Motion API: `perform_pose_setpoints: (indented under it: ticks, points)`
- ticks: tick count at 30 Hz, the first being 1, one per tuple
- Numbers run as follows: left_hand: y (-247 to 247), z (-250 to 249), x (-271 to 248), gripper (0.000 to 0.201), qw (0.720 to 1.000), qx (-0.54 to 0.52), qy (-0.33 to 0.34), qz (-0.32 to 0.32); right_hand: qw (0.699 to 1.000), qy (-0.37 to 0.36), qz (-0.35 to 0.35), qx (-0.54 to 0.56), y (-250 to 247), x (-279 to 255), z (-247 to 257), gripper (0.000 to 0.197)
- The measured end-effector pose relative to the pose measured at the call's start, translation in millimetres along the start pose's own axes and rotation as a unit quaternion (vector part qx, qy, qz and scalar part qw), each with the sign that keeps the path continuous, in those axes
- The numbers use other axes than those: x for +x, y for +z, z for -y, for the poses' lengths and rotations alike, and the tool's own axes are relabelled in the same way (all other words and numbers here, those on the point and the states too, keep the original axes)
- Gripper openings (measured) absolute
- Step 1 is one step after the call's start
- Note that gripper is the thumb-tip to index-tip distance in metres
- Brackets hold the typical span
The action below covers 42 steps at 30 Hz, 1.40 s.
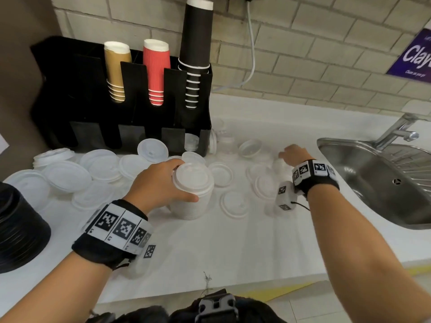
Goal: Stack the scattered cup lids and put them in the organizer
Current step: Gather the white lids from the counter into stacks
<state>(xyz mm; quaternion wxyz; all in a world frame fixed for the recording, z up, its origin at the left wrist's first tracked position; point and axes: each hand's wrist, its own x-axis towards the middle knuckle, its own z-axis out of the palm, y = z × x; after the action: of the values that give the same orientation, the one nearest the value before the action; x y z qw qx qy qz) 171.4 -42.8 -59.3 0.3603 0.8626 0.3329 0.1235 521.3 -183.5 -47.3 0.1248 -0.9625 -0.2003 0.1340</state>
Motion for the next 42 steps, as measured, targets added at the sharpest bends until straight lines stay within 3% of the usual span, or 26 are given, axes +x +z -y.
perform_pose_setpoints:
  ticks: [3,12,16,19,22,26,29,35,42]
  points:
    - [0,1,0,0.066,1.0,0.003,0.002,0.0,0.989,0.028,0.051,-0.138,14,17,-17,0.065]
    - [1,5,3,0.058,1.0,-0.002,0.007,0.0,0.997,0.025,0.02,-0.068,31,28,-39,0.065]
    - [2,5,3,0.06,1.0,-0.007,0.009,-0.002,0.999,0.01,-0.04,0.003,13,13,-26,0.059]
    - [2,3,1,0.063,1.0,-0.018,0.011,-0.005,0.983,-0.075,-0.038,0.161,1,-16,-2,0.051]
    - [4,0,0,0.066,1.0,-0.024,0.015,-0.008,0.932,-0.196,0.002,0.305,5,-63,26,0.035]
    - [6,1,-3,0.078,0.999,-0.033,0.011,-0.004,0.873,-0.342,0.049,0.344,28,-127,57,0.031]
    - [8,1,-5,0.087,0.999,-0.04,0.007,-0.013,0.851,-0.377,0.078,0.357,49,-153,70,0.033]
    - [13,5,-8,0.124,0.996,-0.089,0.01,-0.03,0.868,-0.378,0.061,0.316,78,-173,78,0.037]
    - [17,7,-7,0.127,0.995,-0.089,0.016,-0.048,0.885,-0.394,0.072,0.236,79,-182,94,0.039]
